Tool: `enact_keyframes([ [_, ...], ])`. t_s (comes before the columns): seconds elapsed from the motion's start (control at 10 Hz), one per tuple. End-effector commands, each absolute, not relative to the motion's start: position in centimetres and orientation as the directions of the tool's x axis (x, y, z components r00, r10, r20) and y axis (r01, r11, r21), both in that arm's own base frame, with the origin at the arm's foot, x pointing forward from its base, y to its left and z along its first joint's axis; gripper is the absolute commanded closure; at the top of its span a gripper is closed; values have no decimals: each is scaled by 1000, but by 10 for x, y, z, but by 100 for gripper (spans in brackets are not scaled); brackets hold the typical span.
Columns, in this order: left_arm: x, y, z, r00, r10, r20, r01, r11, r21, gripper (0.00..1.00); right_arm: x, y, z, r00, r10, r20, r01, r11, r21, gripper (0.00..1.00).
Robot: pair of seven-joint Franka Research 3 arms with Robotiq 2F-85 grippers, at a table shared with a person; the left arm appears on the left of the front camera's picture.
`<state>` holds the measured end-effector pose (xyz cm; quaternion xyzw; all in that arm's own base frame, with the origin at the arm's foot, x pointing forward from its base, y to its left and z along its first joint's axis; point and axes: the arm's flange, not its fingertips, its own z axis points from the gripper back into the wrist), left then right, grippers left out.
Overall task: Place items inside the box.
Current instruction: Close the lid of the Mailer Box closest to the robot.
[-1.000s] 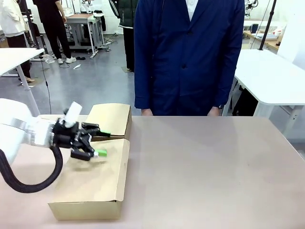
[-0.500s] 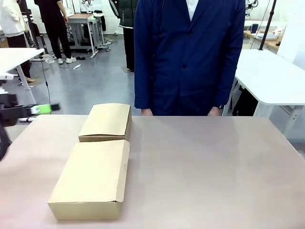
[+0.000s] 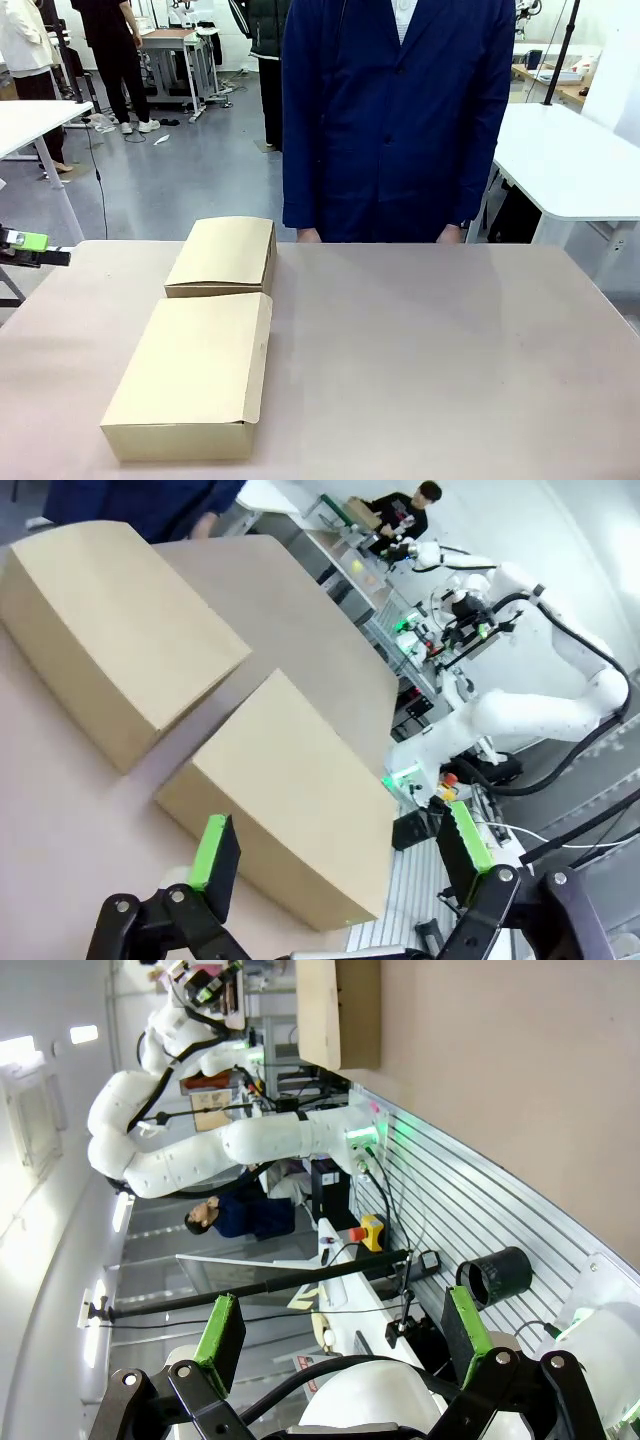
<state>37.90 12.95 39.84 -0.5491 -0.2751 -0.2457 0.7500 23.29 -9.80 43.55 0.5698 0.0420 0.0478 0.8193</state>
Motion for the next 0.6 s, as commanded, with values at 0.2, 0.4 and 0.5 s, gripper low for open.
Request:
enact_keyframes([
  [0.2,372,118,399,672,-54,738,713,316,-626,0,234,-96,440,993,115,-27,-13,335,942,0],
  [0.4,372,118,399,672,-54,738,713,316,-626,0,234,-96,440,993,115,-27,-13,335,942,0],
  [0.5,372,118,399,672,-54,738,713,316,-626,0,234,-96,440,993,115,-27,-13,335,942,0],
])
